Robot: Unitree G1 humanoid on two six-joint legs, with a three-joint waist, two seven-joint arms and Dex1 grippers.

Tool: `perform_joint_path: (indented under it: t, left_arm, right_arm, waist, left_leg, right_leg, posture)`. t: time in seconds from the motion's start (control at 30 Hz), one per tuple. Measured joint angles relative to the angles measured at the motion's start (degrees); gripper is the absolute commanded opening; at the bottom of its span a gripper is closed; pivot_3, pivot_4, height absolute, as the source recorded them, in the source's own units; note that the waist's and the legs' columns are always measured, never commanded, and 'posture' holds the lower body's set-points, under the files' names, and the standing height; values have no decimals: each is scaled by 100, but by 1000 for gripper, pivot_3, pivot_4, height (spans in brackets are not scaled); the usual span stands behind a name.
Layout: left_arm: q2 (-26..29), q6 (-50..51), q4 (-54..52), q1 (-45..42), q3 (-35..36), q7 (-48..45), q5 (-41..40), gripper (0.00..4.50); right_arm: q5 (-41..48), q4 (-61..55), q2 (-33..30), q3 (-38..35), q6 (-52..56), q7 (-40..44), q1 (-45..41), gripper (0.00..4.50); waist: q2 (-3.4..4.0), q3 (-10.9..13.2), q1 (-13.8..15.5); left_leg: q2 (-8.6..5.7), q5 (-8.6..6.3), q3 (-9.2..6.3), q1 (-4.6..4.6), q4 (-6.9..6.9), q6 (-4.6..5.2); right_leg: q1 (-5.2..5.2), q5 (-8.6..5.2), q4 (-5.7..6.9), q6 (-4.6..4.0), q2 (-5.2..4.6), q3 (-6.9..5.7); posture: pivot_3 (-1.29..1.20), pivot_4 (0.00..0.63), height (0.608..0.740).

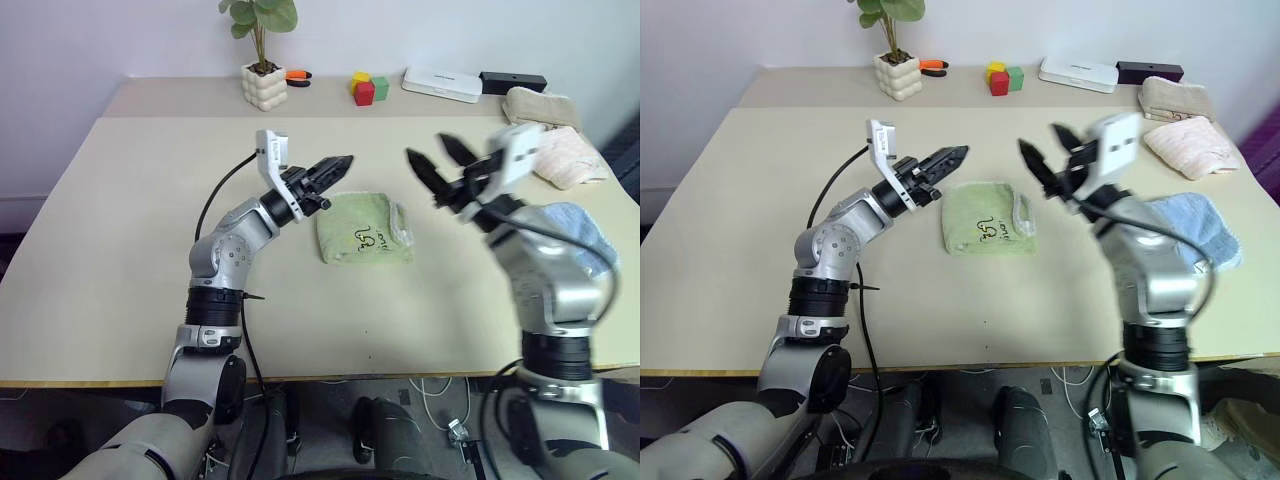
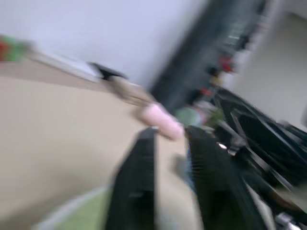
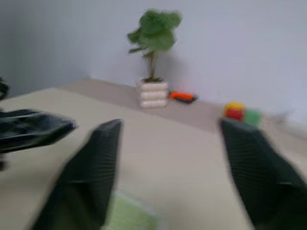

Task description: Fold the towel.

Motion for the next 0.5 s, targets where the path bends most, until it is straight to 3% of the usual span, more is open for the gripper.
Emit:
perform_joint_path:
  t: [0.1, 0.2, 0.5]
  left_arm:
    - [-187, -298, 205, -2, -38, 251, 194, 0]
    - [-248, -604, 571, -8, -204, 425, 560, 0]
    - [-402, -713, 1240, -16, -431, 606, 1004, 0]
  right_arm:
    - [-374, 58, 389, 358, -22, -422, -2, 59]
    - [-536, 272, 802, 366, 125, -953, -3, 59]
    - [-1060, 1023, 1146, 534, 76, -1462, 434, 59]
  waist:
    - [-1, -1, -4]
    - [0, -1, -25]
    - [1, -2, -46]
  left_leg:
    - [-3, 0, 2, 2, 2, 0]
    - [-2, 1, 3, 4, 1, -2]
    - [-1, 1, 4, 4, 1, -2]
  right_leg:
    - [4, 1, -2, 4, -2, 1]
    - [3, 1, 1, 4, -1, 1]
    - [-1, 1, 8, 4, 0, 2]
  posture:
    - [0, 150, 740]
    - [0, 150, 740]
    - [0, 150, 740]
